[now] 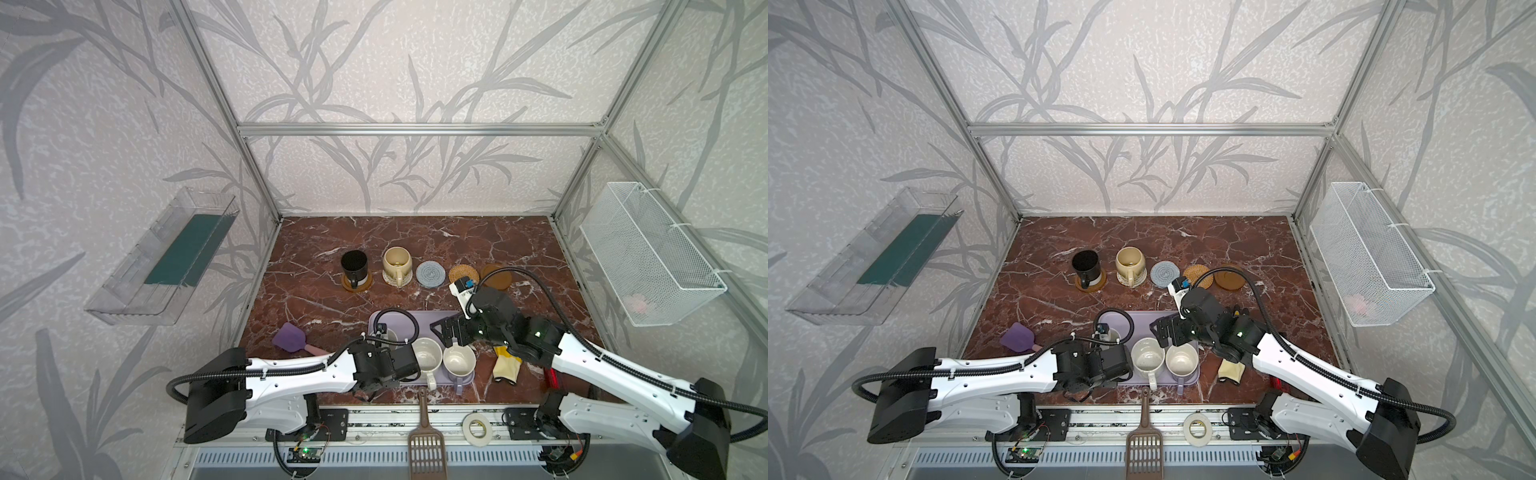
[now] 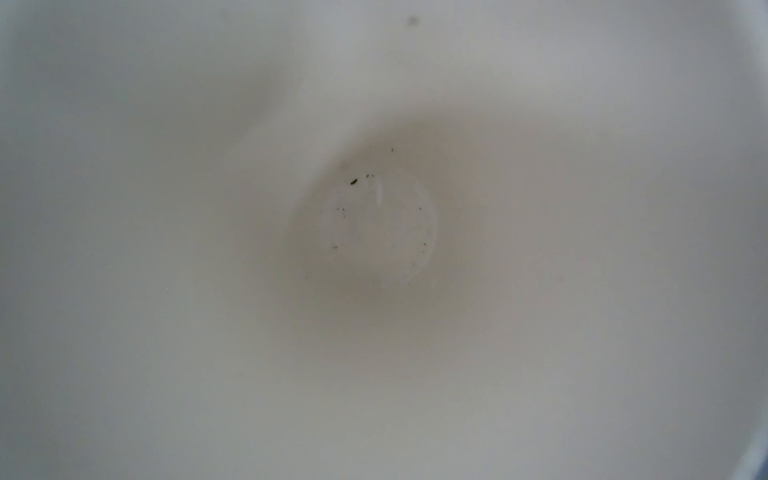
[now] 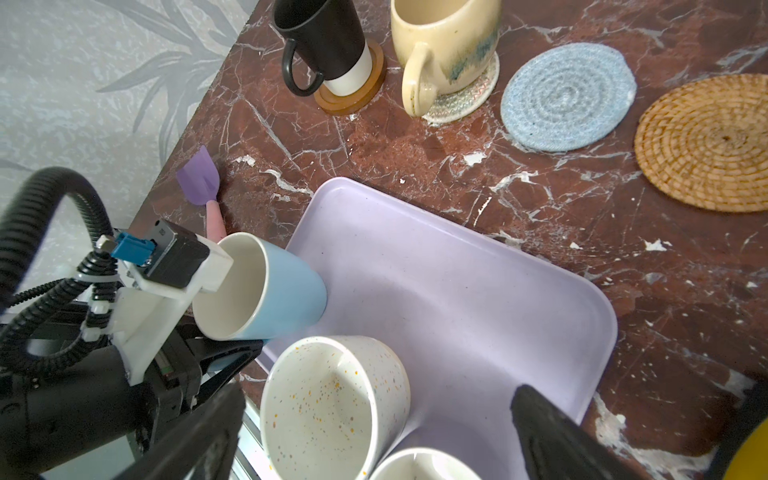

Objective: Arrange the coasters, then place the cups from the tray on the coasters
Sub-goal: 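Lower the left gripper into the white mug on the tray and grip its rim, then lift the light blue mug toward the knitted coaster with the left gripper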

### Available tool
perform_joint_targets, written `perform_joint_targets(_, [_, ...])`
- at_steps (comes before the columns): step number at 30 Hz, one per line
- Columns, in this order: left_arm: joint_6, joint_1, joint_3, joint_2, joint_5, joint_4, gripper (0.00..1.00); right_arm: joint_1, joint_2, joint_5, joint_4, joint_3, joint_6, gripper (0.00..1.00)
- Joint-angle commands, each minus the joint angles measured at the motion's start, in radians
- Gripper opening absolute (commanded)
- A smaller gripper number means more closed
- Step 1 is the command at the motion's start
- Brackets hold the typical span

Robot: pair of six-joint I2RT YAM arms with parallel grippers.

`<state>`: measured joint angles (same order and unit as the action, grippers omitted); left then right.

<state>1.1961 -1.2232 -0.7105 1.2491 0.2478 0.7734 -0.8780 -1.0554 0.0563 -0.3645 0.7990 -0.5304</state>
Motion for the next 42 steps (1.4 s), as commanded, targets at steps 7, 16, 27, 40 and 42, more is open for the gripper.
perform_joint_targets(7, [-0.038, 0.009, -0.047, -0.093, 0.096, 0.044, 0.02, 0.001, 0.026, 0.055, 0.059, -0.016, 0.02, 0.99])
perform_joint_targets(16, [-0.179, 0.11, -0.148, -0.179, 0.045, 0.069, 0.0, 0.002, -0.014, 0.122, 0.115, 0.032, 0.018, 0.99])
perform_joint_targets(27, [-0.345, 0.228, -0.324, -0.197, -0.01, 0.137, 0.0, 0.021, -0.024, 0.27, 0.255, 0.054, -0.027, 0.99])
perform_joint_targets(40, [-0.462, 0.301, -0.505, -0.118, -0.032, 0.036, 0.0, 0.204, -0.013, 0.311, 0.229, 0.13, -0.081, 0.99])
perform_joint_targets(42, [-0.474, 0.301, -0.533, -0.094, -0.06, 0.006, 0.0, 0.246, -0.014, 0.321, 0.233, 0.137, -0.099, 0.99])
